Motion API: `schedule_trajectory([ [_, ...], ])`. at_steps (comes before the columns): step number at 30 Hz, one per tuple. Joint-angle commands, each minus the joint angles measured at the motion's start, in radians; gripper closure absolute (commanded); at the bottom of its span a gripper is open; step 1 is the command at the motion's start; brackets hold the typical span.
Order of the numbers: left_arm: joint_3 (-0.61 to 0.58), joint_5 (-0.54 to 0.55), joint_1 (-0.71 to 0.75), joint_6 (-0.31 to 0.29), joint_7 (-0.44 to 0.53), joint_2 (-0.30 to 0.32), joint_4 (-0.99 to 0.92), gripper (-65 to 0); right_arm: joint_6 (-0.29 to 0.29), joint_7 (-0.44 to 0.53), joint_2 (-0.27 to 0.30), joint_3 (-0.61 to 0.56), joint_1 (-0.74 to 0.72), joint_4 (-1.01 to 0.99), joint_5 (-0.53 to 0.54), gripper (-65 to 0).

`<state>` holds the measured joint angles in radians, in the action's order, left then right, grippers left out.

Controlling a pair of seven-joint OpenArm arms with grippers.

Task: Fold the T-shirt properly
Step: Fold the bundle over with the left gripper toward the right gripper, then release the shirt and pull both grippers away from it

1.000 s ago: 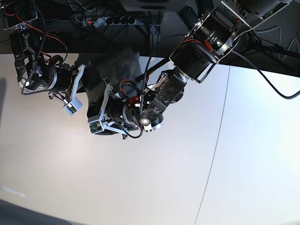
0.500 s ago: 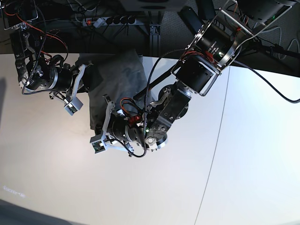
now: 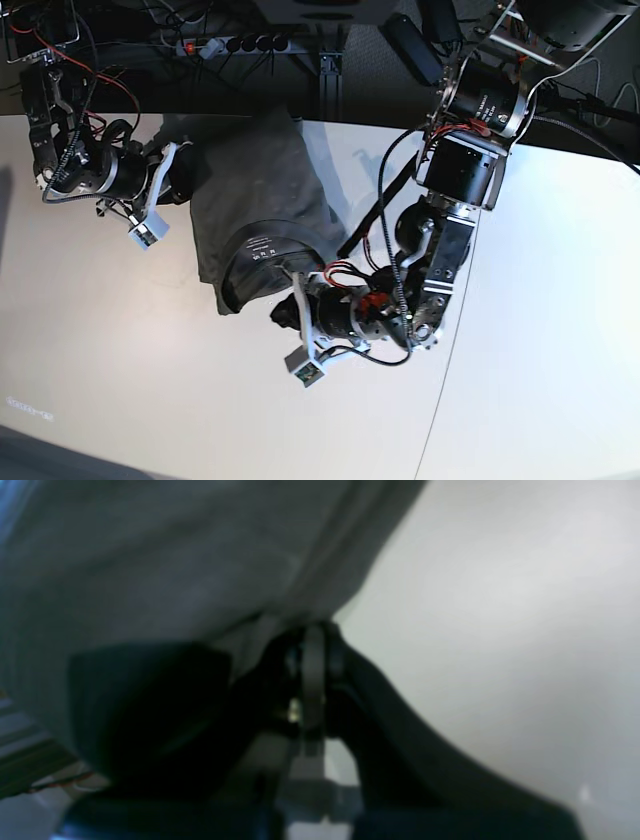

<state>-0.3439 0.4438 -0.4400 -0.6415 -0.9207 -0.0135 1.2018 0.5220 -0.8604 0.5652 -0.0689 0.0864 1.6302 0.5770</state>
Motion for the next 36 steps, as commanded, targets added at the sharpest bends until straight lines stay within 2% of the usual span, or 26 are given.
schedule_trajectory([
  [1, 0.013, 0.043, -0.023, 0.008, 0.01, 0.01, 0.018, 0.0, 0.035, 0.017, 0.016, 0.018, -0.009, 0.013, 0.006, 0.0],
  [5, 0.061, 0.142, 0.018, 0.006, -0.006, 0.077, 0.018, 0.0, 0.035, 0.035, 0.016, 0.035, -0.01, 0.013, 0.006, 0.0],
  [8, 0.103, 0.171, 0.066, 0.0, -0.019, 0.109, 0.018, 0.0, 0.035, 0.035, 0.016, 0.037, -0.011, 0.013, -0.005, 0.0],
  [11, 0.132, 0.197, 0.117, -0.03, -0.023, 0.122, 0.018, 0.0, 0.035, 0.048, 0.016, 0.037, -0.011, 0.011, -0.034, 0.0],
  [18, 0.138, 0.218, 0.188, -0.033, -0.022, 0.121, 0.018, 0.0, 0.035, 0.047, 0.016, 0.037, -0.011, 0.0, -0.034, 0.0],
  [25, 0.138, 0.213, 0.212, -0.041, 0.016, 0.06, 0.017, 0.0, 0.035, 0.011, 0.014, 0.037, -0.006, -0.002, 0.026, 0.0],
  [32, 0.137, 0.05, 0.207, -0.043, 0.096, -0.034, 0.017, 0.0, 0.035, -0.012, 0.013, 0.037, -0.005, -0.002, 0.037, 0.0],
  [36, 0.126, 0.021, 0.188, -0.043, 0.109, -0.053, 0.017, 0.0, 0.035, -0.012, 0.013, 0.037, 0.002, -0.002, 0.037, 0.0],
])
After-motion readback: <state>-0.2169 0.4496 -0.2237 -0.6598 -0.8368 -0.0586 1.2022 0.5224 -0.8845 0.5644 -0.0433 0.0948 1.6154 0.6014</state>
